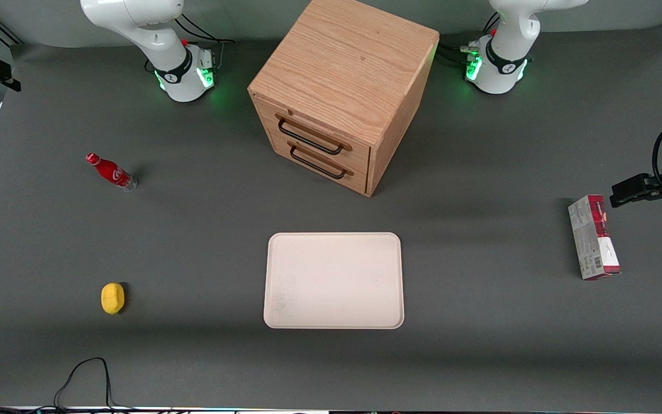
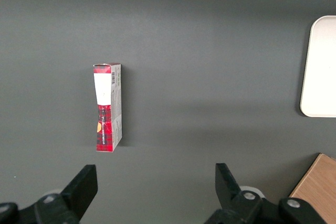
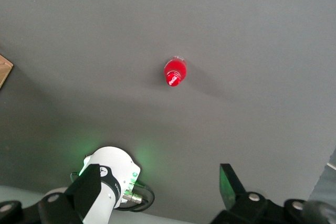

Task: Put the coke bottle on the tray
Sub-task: 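Move the right gripper over the red Coca-Cola bottle lying on the table, then lower the open right gripper around the bottle's body and close it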

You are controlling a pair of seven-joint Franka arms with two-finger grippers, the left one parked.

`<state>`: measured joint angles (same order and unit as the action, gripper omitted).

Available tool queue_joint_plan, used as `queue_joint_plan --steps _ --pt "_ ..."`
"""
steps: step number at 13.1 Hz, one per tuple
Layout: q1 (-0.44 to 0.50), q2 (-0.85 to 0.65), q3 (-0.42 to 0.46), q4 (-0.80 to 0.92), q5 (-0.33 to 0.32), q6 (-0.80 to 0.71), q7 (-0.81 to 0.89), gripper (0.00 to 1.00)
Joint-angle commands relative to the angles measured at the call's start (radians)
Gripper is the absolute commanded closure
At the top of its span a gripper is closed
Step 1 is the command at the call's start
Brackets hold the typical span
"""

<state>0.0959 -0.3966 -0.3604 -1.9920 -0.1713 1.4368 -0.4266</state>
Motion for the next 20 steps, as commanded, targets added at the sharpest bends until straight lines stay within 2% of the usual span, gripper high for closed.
queue_joint_plan --steps 1,5,8,10,13,20 --pt "0.01 -0.05 0.003 -0.158 -0.031 0.117 0.005 0.0" --pt "0.004 -0.05 -0.002 -0.384 -0.036 0.379 0.02 0.0" --pt "0.005 -0.019 -0.078 -0.503 -0.069 0.594 0.017 0.0" --pt "0.007 0.011 -0.094 -0.559 -0.069 0.698 0.016 0.0" --pt "0.007 0.045 -0.11 -0.617 -0.069 0.81 0.016 0.01" --pt "0.007 0.111 -0.117 -0.637 -0.071 0.896 0.012 0.01"
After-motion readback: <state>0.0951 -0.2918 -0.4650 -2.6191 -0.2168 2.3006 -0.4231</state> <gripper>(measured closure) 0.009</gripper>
